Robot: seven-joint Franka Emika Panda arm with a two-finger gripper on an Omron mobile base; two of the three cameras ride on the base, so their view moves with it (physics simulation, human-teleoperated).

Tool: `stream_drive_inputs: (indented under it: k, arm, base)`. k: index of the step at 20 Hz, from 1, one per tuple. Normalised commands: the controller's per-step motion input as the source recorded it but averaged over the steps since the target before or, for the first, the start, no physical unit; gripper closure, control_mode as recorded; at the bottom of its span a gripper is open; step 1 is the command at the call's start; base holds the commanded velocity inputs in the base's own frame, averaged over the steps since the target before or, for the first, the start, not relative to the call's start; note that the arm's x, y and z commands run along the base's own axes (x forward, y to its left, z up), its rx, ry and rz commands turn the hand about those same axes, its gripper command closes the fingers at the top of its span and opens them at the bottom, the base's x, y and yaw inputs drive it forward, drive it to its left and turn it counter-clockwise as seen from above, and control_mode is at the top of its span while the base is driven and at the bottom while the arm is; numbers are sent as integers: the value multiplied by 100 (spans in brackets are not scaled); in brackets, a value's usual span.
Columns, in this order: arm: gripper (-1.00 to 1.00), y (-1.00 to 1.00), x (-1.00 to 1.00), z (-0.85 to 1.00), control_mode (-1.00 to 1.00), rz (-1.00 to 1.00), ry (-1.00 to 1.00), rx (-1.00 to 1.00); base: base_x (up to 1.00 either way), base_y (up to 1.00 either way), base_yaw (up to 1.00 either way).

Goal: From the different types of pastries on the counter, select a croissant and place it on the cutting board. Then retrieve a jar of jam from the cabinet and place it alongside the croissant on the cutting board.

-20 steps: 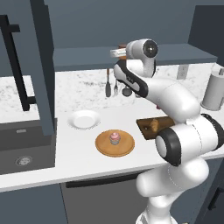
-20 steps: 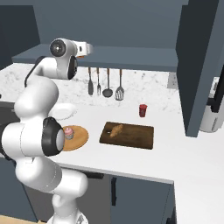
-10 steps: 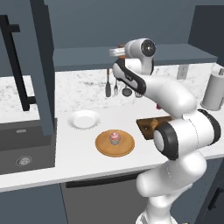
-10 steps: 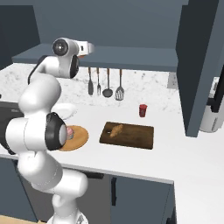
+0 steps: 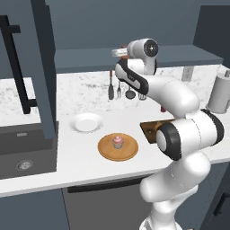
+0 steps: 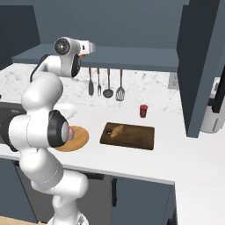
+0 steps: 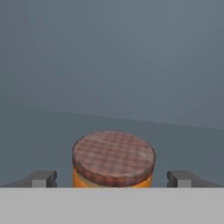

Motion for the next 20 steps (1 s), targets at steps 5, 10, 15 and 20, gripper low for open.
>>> stream_drive_inputs:
  k: [5, 10, 15, 20]
  arm:
    - [-100, 0, 5, -4, -100, 0, 0, 0]
    - [-100, 0, 15, -1, -100, 0, 0, 0]
    - [100, 1, 5, -28, -100, 0, 2, 0]
    - [100, 0, -1, -8, -100, 0, 1, 0]
  base:
    - [0, 0, 0]
    - [0, 0, 0]
    - [0, 0, 0]
    - [0, 0, 0]
